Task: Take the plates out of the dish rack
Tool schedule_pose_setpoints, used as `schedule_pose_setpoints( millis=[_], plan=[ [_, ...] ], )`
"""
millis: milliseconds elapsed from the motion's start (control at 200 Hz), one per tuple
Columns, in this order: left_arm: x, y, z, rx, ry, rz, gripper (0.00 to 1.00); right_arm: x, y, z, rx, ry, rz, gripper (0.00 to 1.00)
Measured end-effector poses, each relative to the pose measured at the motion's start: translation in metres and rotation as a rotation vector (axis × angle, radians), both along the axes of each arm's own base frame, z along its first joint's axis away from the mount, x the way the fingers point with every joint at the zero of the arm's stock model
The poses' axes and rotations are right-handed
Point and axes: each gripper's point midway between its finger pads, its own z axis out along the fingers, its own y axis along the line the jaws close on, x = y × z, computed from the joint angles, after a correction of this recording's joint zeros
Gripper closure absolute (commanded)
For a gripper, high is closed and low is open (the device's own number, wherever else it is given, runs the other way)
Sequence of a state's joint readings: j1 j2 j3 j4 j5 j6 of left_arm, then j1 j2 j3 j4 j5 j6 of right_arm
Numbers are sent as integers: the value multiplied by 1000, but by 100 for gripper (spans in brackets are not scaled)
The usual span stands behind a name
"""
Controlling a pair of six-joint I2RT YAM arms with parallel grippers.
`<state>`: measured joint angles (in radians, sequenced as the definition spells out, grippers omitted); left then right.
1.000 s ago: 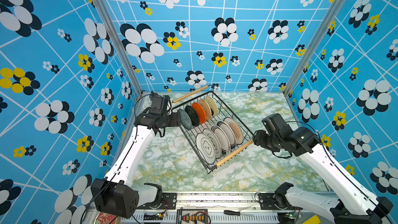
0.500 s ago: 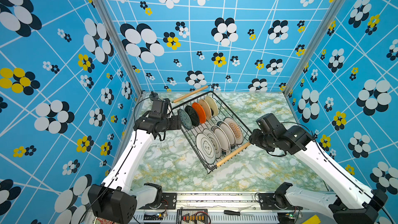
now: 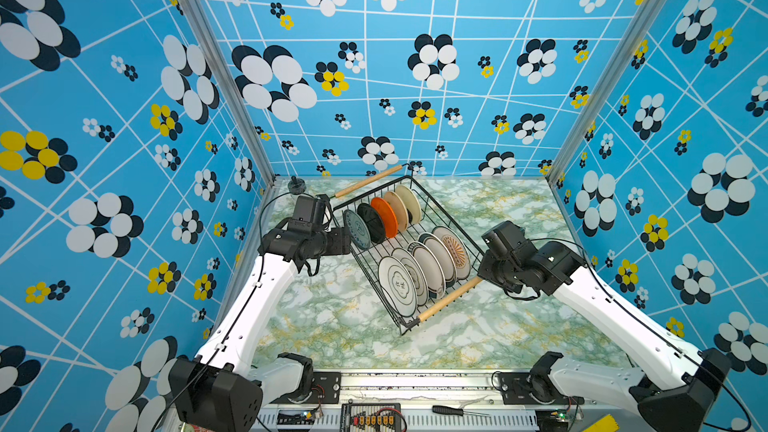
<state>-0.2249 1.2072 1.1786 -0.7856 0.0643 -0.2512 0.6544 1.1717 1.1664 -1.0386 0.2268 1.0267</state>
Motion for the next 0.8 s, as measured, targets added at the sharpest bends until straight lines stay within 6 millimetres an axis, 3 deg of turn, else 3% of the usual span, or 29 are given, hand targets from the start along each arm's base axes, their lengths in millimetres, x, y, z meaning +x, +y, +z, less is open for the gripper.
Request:
schedule_pose_setpoints(
  millis=[565, 805],
  plan=[
    [-9, 9, -12, 29, 67, 44, 18, 16, 5, -3, -74, 47, -25, 67],
    [-20, 12, -4, 19, 60, 64, 18, 31, 10, -2, -119, 63, -1, 72]
  ],
)
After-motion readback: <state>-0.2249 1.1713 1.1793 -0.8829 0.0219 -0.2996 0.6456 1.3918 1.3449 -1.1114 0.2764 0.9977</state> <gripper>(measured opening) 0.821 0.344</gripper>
